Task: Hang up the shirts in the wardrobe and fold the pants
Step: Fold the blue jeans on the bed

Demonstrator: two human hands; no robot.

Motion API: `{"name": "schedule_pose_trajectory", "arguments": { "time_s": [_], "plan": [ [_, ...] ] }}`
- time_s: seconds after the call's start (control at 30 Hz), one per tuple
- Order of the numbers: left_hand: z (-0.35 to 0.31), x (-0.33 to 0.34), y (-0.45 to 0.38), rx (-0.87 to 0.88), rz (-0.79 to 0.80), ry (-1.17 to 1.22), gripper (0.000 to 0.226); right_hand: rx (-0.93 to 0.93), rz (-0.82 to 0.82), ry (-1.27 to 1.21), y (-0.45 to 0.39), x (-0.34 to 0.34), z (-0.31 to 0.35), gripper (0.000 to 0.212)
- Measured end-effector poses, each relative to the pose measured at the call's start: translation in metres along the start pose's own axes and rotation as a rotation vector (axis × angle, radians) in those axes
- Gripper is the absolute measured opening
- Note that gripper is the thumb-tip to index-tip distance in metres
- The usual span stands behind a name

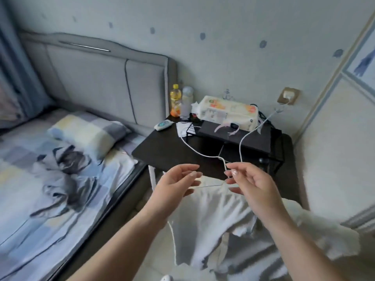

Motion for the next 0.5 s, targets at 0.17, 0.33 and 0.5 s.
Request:
{"name": "schedule_pose_trajectory", "arguments": {
  "time_s": [0.17, 0.33, 0.5],
  "plan": [
    [0.007, -0.109, 0.07, -0.002, -0.283, 0.032, 0.019, -0.005, 0.24, -0.097, -0.001, 0.119, 0.006, 0.021],
    [0.013, -0.201, 0.129, -0.005, -0.49, 0.097, 0.017, -0.011, 0.432, -0.118, -0.003, 0.226, 0.022, 0.022],
    [0.024, -0.298, 0.178, -0.028, -0.646, 0.153, 0.013, -0.012, 0.58, -0.132, -0.009, 0.341, 0.033, 0.023]
  ]
}}
Point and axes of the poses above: each hand's wrist, its own y-axis away from the middle knuckle, its own x-axis out of the palm, z = x × y, the point moved 10 cm from there along -y, towards the middle knuckle, and after that the axes turned 5 degrees about z, right-handed, at the moved point
